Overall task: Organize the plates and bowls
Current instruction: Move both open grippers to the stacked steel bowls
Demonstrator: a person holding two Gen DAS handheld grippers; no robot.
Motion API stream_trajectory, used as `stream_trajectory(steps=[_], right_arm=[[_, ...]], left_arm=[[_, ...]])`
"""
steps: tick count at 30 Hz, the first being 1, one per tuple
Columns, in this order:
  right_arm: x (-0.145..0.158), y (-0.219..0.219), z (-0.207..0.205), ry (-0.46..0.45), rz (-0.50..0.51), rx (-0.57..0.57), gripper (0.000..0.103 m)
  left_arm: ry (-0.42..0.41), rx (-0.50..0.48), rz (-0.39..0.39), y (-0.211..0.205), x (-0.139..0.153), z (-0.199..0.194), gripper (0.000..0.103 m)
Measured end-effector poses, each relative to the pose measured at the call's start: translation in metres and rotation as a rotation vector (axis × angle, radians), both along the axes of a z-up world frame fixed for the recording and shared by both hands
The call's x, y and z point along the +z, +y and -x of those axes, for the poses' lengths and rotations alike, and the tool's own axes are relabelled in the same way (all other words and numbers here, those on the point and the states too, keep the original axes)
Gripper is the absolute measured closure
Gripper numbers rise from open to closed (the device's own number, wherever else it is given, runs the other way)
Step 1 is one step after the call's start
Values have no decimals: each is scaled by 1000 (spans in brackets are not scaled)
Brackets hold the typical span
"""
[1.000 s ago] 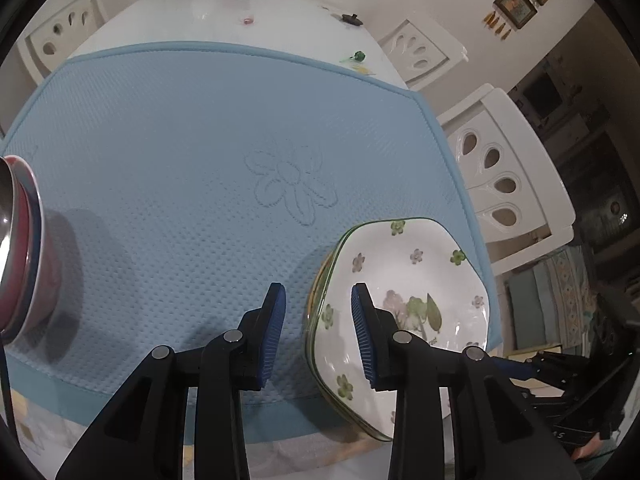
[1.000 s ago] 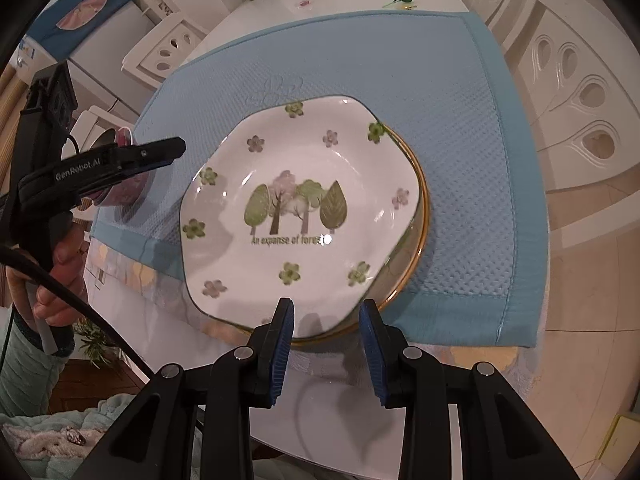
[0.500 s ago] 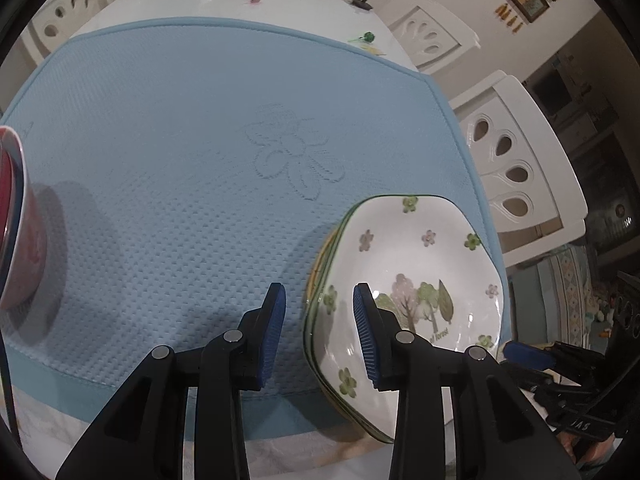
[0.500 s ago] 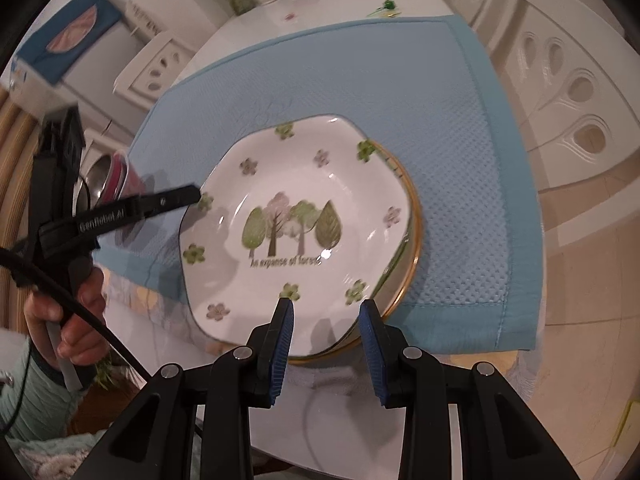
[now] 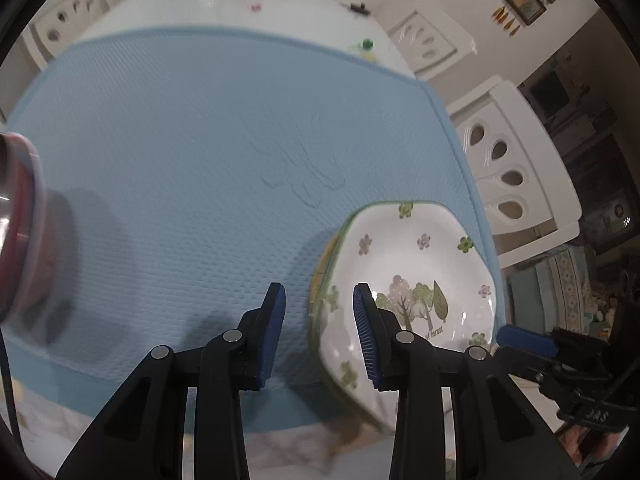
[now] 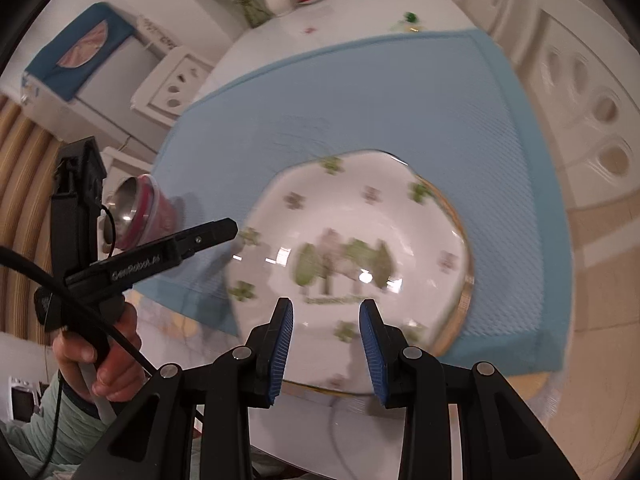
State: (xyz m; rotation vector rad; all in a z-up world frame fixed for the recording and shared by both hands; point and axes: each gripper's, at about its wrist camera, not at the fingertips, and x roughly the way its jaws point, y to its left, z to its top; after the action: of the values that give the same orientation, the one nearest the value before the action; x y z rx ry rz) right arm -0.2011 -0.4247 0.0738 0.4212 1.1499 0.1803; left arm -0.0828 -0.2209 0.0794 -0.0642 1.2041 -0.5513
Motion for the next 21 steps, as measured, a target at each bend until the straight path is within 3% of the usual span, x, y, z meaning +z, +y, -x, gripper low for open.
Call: stream_trajectory(steps=[8,10,12,14,15,16,18,21], right_arm=[[29,44,-35,-73,-144,-20,68],[42,60,-49,-91,-124,6,68],[59,76,-59,-135,-41,24,68],[76,93,-68,-186,29,40,63],[86,103,-73,-216,49,55,53],[94,111,-76,-246,55,66,43],[107,132,-82,-302,70,87,29],[115,171,-99,-316,74,124,26]], left_arm=[[-145,140,34,94,69,2,71],[-183,194,31,128,85,-2,70],[-215,257,28,164,99,-6,61],[-237,308,18,191,108,-10,50],[-249,331,13,205,110,-11,38],[-265,358,4,220,112,-13,34],[-272,374,-4,236,111,-18,33],[-260,376,-2,256,108,-28,33]])
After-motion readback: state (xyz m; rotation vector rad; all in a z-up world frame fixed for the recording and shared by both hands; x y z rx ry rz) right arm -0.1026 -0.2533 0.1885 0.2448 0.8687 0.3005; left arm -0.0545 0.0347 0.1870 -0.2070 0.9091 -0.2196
